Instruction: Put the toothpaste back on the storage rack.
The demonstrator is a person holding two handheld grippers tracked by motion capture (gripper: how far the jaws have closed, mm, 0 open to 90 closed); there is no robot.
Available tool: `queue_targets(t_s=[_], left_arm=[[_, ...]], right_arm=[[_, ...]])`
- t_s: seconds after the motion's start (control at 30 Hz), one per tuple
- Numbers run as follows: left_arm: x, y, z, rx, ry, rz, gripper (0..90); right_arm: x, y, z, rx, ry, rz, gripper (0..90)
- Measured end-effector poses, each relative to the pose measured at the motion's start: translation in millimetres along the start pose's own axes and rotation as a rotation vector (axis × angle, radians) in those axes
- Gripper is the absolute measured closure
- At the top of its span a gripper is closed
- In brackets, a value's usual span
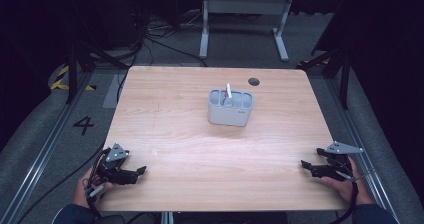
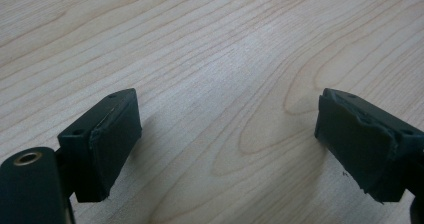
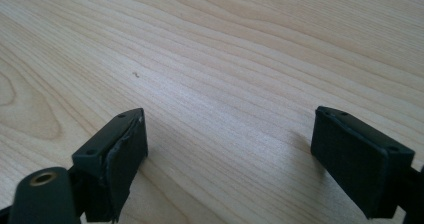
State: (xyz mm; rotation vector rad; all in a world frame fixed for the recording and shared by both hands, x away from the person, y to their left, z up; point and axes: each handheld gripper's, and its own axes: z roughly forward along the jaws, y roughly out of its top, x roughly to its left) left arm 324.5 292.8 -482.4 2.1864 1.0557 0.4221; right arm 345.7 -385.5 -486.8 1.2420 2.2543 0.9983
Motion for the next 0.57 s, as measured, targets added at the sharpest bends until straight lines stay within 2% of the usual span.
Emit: queue_targets(t_s=[0.27,0.4,0.47,0.57], left_arm=[[-0.4,1.8,1.8,0.009,-0.001,0.018,7.4],[-2.1,2.7,3.4,0.026,-0.018,0.014,3.2],[-1.7,3.5,4.2,0.030,-0.014,0.032,1.1],[-2.3,3.5,4.5,0.030,-0.023,0.025,0.4]], right_arm=[[0.0,0.0,0.0,0.000,0.000,0.000,15.2],[0.0,0.0,0.0,0.000,0.000,0.000,15.2],[0.0,0.0,0.0,0.000,0.000,0.000,15.2],[0.0,0.0,0.0,0.000,0.000,0.000,15.2]])
